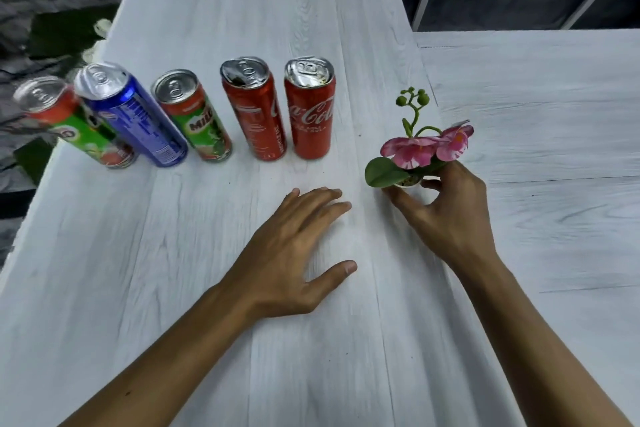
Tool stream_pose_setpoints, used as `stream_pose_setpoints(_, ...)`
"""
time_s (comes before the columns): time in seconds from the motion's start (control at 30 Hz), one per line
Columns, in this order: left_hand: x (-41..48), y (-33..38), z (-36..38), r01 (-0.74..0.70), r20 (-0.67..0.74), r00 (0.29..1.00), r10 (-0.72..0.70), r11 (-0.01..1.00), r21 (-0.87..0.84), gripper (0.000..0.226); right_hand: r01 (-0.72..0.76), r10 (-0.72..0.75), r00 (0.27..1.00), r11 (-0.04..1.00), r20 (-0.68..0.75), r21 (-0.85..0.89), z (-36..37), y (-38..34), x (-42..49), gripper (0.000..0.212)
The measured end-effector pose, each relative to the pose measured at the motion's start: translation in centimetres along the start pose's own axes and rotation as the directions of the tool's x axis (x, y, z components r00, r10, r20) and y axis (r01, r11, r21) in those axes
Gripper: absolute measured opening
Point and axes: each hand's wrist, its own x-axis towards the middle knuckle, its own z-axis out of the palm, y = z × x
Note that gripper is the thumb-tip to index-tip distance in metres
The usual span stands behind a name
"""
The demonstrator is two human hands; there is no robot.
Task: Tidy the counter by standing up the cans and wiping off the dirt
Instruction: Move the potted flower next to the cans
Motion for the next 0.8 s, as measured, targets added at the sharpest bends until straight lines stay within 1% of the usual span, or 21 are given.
stream_pose_setpoints(0.13, -2.6, -1.6, -1.5, 0.016, -0.024, 1.000, -0.016, 1.000, -0.012, 0.071, 0.005, -0.005, 1.000, 1.000, 0.007, -0.002, 1.7, -1.8, -1.9, 0.033)
stream_pose_setpoints(0.43, -7.6, -5.7, -5.6, 0.072, -0.030, 0.997, -0.073, 0.997, -0.019, 0.071, -0.002, 0.001, 0.999, 1.000, 0.035, 0.022, 6.4, -6.3, -4.1, 0.037)
stream_pose_setpoints(0.63, -10.4, -8.1, -8.2, 0.103, -0.042, 0.994, -0.103, 0.995, -0.004, 0.071, 0.028, -0.031, 0.999, 0.997, 0.036, 0.077, 9.6, -9.9, -4.7, 0.035)
stream_pose_setpoints(0.8, -12.4, -9.6, -9.5, 0.114, -0.054, 0.992, -0.113, 0.993, 0.009, 0.070, 0.053, -0.056, 0.998, 0.996, 0.039, 0.078, 11.8, -12.1, -4.7, 0.039)
